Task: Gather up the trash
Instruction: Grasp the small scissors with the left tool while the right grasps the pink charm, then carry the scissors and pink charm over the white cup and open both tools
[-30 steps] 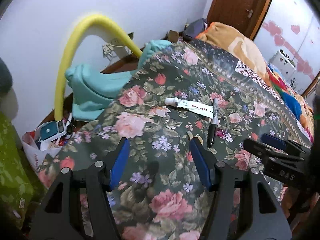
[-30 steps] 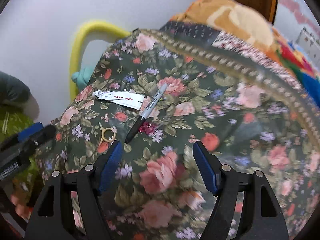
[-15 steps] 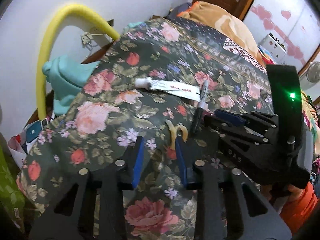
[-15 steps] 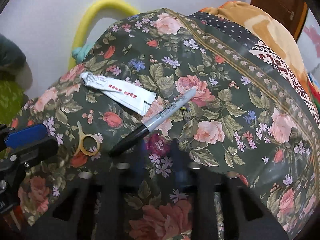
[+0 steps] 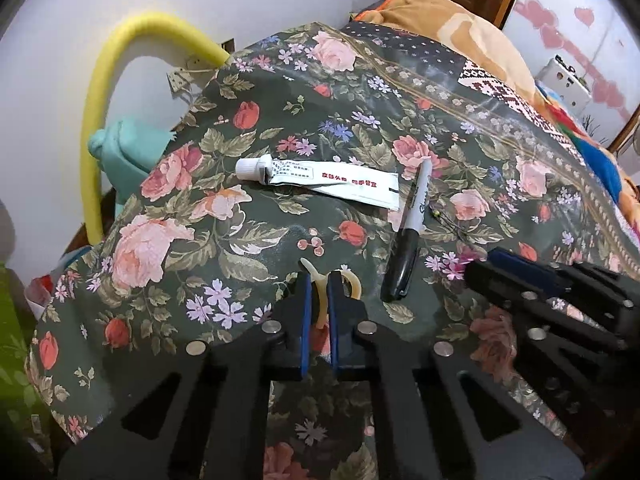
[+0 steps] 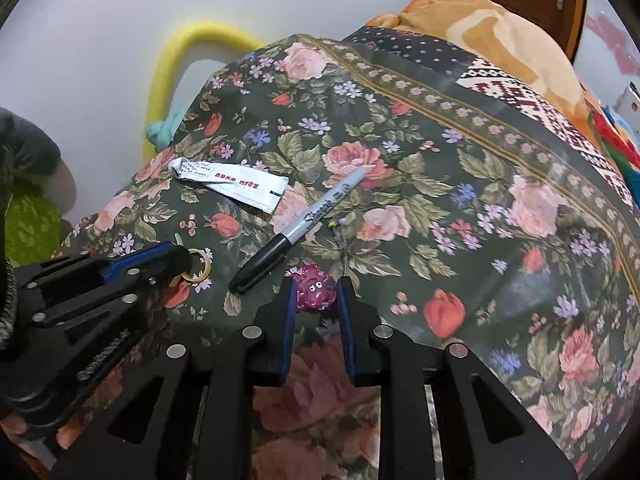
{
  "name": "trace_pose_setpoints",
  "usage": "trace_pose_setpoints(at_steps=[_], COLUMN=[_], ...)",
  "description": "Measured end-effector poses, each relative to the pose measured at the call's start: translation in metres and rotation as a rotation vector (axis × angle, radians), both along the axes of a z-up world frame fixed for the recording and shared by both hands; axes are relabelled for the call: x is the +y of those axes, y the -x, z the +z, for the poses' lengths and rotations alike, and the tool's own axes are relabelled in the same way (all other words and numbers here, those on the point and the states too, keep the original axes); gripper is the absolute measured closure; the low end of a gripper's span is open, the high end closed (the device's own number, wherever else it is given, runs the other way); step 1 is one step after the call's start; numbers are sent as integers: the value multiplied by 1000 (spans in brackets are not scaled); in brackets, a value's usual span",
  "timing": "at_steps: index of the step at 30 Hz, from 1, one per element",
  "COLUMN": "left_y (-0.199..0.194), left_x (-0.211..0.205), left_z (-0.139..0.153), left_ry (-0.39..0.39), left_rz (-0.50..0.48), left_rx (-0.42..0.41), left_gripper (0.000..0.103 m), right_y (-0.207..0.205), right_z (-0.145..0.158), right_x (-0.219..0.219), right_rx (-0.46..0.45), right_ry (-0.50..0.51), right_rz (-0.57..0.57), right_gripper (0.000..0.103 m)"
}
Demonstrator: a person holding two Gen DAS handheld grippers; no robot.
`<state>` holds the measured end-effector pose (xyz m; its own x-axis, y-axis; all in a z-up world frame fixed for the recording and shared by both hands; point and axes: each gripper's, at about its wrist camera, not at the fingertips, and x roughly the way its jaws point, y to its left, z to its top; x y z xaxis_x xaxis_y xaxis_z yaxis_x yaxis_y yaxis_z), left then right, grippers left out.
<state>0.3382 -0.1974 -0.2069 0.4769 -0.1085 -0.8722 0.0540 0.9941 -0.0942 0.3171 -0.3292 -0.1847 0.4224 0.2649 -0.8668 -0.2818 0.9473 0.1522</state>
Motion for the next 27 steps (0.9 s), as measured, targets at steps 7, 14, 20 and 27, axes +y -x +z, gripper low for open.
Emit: trace_pose_setpoints(at_steps=[7, 14, 20, 27], left_y=[18, 50, 78, 112], left_x=[8, 16, 31, 56], left_z=[16, 57, 87, 110], left_ry=[68, 66, 80, 72], left_rz=[-2, 13, 46, 81], left_rx=[5, -67, -117, -158], left_gripper=[103, 103, 103, 103], right_y=[6, 29, 56, 90], right_z=[20, 41, 63, 96], right_x=[-2, 8, 25, 58], right_rx=[-27, -52, -77, -138], right_ry=[-39, -68, -79, -74], right_rz=[-8, 6, 27, 83], right_gripper=[85, 85, 85, 85])
